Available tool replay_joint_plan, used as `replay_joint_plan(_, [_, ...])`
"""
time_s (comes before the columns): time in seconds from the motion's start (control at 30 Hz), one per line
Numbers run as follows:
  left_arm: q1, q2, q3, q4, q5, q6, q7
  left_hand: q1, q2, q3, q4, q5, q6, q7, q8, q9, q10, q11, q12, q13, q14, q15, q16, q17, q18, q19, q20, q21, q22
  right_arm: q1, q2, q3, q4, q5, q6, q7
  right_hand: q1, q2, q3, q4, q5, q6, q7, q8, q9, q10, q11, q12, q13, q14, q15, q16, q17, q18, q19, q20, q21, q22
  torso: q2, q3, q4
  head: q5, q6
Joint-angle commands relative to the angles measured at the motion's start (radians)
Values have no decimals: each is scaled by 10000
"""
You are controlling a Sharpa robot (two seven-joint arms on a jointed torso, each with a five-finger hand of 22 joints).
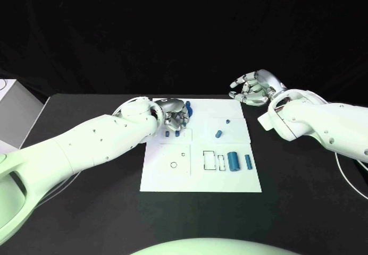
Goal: Assemble the parts on the task board
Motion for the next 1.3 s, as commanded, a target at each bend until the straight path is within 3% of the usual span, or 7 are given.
replay_joint_plan(0.03, [-32,18,-22,-6,105,220,3,-152,-24,-95,22,-43,-90,-9,-64,-18,-125,16,-115,-54,-139,21,-70,-114,-83,-93,33,-98,-65,0,-4,2,21,-54,23,103,-57,-76,36,-7,66,10,67,51,10,-20,-7,-37,-9,528,-72,-62,640,188,495,-61,-29,1742,5,-3,-3,1,-8])
replay_joint_plan(0.17, [-31,35,-23,-13,108,178,-35,-187,-3,-109,65,-40,-72,25,-55,-17,-130,24,-132,-67,-146,34,-61,-131,-85,-74,51,-106,-65,0,-4,2,22,-54,27,100,-57,-76,36,-7,66,10,67,51,10,-20,-7,-37,-9,528,-72,-62,640,188,495,-61,-29,1742,5,-4,-5,8,-15])
replay_joint_plan(0.5, [-33,97,-30,-72,37,180,-85,186,300,35,-61,-39,329,68,176,66,201,-99,-85,-96,46,-65,114,-22,-119,199,0,36,87,1,-1,2,26,-54,38,95,-75,-80,60,-8,75,15,61,64,17,3,-13,-52,-46,530,-77,-69,639,188,497,-65,-32,1743,9,-4,-12,3,-25])
replay_joint_plan(0.87, [-33,127,-66,-96,-89,386,-178,358,346,85,-186,-41,387,60,210,77,272,-124,-124,-130,54,-98,140,-51,-125,237,-40,72,120,1,-2,2,33,-54,42,92,-79,-80,67,-10,76,20,59,69,19,23,-14,-42,-42,529,-78,-75,633,187,499,-66,-27,1746,-1,-4,-3,-8,-59])
replay_joint_plan(1.3, [-37,109,-113,-75,-97,-328,161,651,605,255,-540,-46,818,30,341,155,1101,-331,-247,-216,961,-292,723,966,-349,1078,-228,1027,1052,1,7,2,22,-54,33,111,-91,-80,76,-7,77,27,58,77,23,27,-16,-54,-65,530,-80,-77,633,188,497,-68,-34,1743,4,-7,-2,-16,-30])
